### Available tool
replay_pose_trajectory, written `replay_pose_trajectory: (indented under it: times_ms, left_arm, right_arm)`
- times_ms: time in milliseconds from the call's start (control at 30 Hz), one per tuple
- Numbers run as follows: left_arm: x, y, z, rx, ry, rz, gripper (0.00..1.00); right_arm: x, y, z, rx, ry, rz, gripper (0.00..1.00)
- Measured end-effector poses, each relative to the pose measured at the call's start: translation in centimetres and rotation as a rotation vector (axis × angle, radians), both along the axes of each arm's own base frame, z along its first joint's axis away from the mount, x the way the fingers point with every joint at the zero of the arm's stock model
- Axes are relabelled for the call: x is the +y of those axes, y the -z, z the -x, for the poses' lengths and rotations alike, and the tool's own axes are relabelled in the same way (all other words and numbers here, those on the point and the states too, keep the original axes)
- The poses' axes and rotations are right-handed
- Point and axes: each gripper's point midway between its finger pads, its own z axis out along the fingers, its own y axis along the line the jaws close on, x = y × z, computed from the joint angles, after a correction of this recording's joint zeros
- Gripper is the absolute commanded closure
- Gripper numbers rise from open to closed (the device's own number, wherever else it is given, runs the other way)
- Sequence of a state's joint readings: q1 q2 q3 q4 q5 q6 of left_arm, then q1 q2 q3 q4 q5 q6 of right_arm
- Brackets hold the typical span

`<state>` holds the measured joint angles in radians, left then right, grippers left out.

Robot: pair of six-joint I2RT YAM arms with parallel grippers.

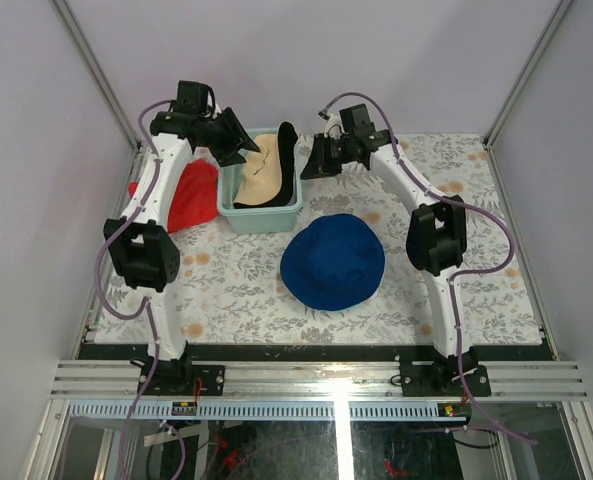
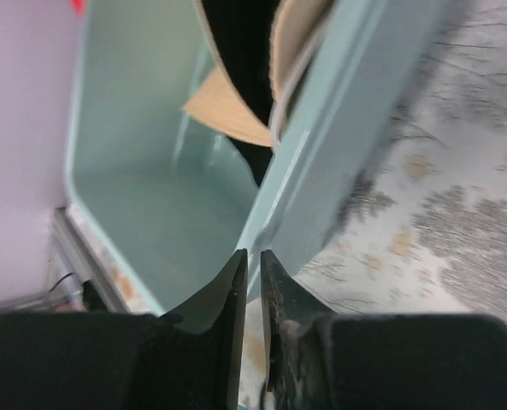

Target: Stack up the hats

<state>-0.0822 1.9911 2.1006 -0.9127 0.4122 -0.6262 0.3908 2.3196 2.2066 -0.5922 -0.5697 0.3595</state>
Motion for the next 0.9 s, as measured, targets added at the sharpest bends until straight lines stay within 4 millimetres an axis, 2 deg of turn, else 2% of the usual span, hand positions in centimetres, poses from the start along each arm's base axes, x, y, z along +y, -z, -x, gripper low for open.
replay_pose_trajectory:
  times_ms: [100, 167, 267, 367, 433, 567, 667, 767, 900]
  left_arm:
    - [-1.9, 1.3, 0.1, 0.035, 0.041, 0.018, 0.55]
    - [-3.2, 2.6, 0.3, 0.065, 0.073, 0.025, 0.59]
    - [-5.2, 4.7, 0.5, 0.112, 0.112, 0.023, 0.61]
    - [-6.8, 6.6, 0.8, 0.149, 0.141, 0.016, 0.6]
    - [-7.8, 7.6, 1.0, 0.166, 0.157, -0.001, 0.59]
    - [-8.9, 9.1, 1.3, 0.173, 0.171, -0.054, 0.61]
    - [-9.6, 10.0, 1.6, 0.176, 0.194, -0.081, 0.62]
    - [-10.0, 10.8, 1.3, 0.178, 0.202, -0.083, 0.62]
    - [-10.3, 10.9, 0.8, 0.169, 0.208, -0.078, 0.61]
  right_arm:
    - [1.3, -0.8, 1.0, 0.047, -0.03, -0.139, 0.81]
    - [0.8, -0.8, 1.5, 0.08, -0.018, -0.181, 0.8]
    - [-1.3, -1.2, 0.7, 0.077, 0.03, -0.178, 0.79]
    - [-3.8, -2.6, -0.3, 0.025, 0.081, -0.152, 0.78]
    - [-5.9, -3.9, 0.0, -0.008, 0.118, -0.134, 0.76]
    - [-8.6, -6.6, 1.4, -0.075, 0.16, -0.11, 0.74]
    - [-9.5, -8.4, 2.2, -0.13, 0.167, -0.1, 0.74]
    - [-10.2, -8.9, 2.2, -0.157, 0.176, -0.086, 0.74]
    - [-10.7, -8.2, 2.2, -0.148, 0.186, -0.068, 0.74]
